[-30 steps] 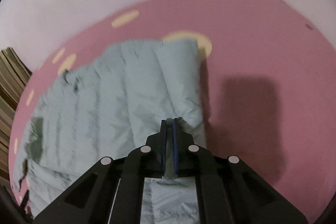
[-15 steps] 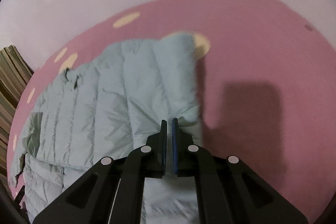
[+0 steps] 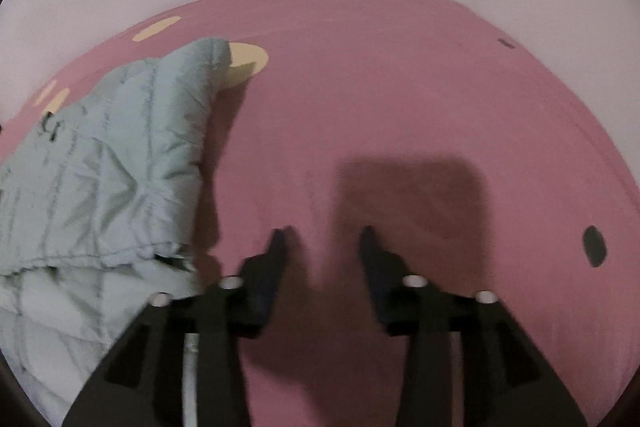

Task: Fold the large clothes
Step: 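Grasp the other sleeve cuff with the left gripper and lift it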

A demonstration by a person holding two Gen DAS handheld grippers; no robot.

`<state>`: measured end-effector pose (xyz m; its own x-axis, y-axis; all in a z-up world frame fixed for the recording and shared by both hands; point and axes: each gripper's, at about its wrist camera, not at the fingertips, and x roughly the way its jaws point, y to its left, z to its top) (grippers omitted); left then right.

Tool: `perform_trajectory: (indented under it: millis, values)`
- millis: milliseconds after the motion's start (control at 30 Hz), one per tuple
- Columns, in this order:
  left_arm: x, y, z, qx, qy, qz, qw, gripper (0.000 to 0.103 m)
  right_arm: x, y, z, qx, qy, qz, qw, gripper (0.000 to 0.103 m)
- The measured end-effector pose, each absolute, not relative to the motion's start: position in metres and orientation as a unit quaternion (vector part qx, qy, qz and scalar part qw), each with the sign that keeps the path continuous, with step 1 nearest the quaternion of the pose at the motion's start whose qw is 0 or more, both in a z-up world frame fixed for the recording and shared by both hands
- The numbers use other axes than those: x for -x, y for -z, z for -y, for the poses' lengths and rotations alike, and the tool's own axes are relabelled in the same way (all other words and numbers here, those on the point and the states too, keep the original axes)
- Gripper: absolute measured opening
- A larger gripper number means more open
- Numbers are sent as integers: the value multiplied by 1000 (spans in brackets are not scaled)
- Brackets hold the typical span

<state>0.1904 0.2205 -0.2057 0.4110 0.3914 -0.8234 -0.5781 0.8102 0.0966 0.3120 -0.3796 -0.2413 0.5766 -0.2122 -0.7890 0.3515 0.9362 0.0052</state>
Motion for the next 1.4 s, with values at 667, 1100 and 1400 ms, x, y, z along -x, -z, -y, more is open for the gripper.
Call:
perform_trajectory:
  millis: [667,1100,1400]
  values:
    - [-156,182,-253,144,-278,-442,841,101,-302,250,392,-88,177,-422,885,71]
    - [-138,180,-390,279,-313,-392,819,76,-302,251,393,-87,176,-425,884,78]
    - [-156,186,-412,302,-296,-387,819,31,-301,252,392,-85,178,-426,883,79]
